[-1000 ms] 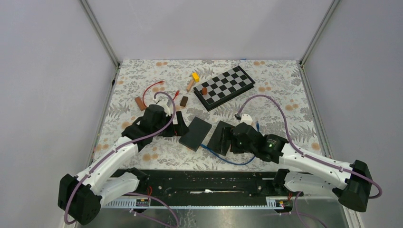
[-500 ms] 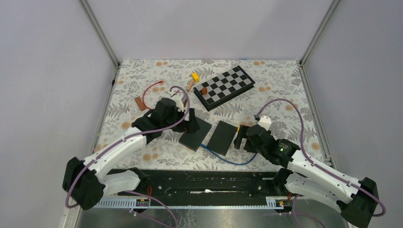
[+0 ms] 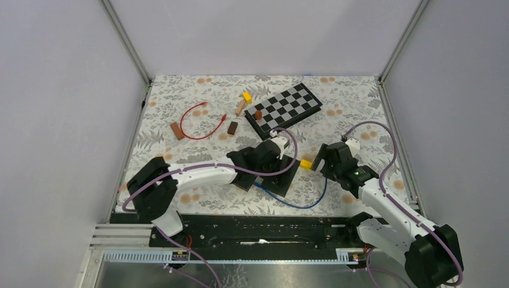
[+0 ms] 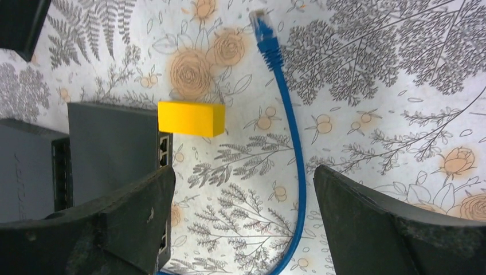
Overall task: Insert the plug into the switch port
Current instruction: Pick up the connector from the center of the board.
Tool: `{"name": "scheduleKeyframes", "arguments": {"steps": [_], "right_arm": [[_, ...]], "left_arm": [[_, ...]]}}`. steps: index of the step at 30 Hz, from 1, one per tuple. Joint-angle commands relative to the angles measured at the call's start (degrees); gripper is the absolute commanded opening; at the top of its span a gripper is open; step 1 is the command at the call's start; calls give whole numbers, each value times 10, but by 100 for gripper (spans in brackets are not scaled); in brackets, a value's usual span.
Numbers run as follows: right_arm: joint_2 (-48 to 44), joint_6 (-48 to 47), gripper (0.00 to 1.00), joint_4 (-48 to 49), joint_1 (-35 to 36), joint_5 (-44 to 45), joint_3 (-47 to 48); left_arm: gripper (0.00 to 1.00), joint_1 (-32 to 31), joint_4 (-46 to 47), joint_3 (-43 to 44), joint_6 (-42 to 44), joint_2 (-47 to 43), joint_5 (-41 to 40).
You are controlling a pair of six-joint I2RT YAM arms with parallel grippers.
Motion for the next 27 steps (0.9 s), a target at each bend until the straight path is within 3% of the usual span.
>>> {"name": "scheduleKeyframes", "arguments": {"steps": [1,17,27], "right_arm": [[-7,-13,97,35,-28,18,4],[8,-21,93,70,-78,-19,-27],[45,-22,68,96,-80,-11,-38]], "left_arm": [[94,-30,12,63,-4,47,-92],[99,-59,-50,100,34,138,-200],[98,-61,-47,82,56,173,-197]]}}
